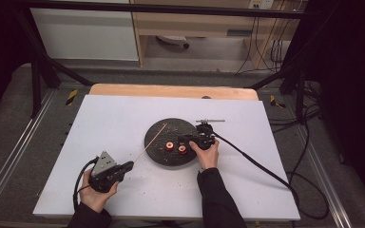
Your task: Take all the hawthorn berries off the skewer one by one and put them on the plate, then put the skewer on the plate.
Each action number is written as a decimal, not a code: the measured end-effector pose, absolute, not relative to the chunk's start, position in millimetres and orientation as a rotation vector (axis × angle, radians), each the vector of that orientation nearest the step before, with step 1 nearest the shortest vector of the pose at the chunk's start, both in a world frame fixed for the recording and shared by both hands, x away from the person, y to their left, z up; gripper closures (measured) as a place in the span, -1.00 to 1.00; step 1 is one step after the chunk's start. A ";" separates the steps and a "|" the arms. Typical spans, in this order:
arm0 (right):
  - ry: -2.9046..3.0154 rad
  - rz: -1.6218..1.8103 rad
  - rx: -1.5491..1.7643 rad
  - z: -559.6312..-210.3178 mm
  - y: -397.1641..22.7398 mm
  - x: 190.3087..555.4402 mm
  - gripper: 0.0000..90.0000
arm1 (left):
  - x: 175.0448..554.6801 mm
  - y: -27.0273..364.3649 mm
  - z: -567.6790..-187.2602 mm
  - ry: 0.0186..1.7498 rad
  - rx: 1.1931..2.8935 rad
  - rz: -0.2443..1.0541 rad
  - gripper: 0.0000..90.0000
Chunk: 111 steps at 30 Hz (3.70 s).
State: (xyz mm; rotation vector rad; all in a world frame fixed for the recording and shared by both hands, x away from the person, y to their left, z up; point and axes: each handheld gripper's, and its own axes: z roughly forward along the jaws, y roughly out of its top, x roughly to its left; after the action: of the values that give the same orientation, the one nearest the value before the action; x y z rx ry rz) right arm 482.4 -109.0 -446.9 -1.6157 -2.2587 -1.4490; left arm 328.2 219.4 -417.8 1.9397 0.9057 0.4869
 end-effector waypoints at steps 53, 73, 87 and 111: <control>-2.772 -1.439 -1.335 -443.9 -217.2 371.8 -0.96 | 388.7 178.1 -402.4 0.983 2.006 0.434 0.95; -2.745 -1.449 -1.356 -447.7 -228.6 365.3 -0.96 | 427.5 155.5 -425.9 1.086 2.090 0.453 0.95; -2.747 -1.466 -1.333 -447.6 -230.5 363.3 -0.95 | 432.0 143.5 -430.7 1.084 2.115 0.440 0.95; -2.735 -1.470 -1.339 -447.5 -230.0 363.3 -0.95 | 427.9 143.0 -427.0 1.034 2.132 0.450 0.69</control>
State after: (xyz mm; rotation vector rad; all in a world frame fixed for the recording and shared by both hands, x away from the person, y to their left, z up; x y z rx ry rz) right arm 363.3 -230.0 -447.5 -1.3385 -2.7355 -1.4701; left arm 427.9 143.0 -427.0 2.1317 1.0342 0.4498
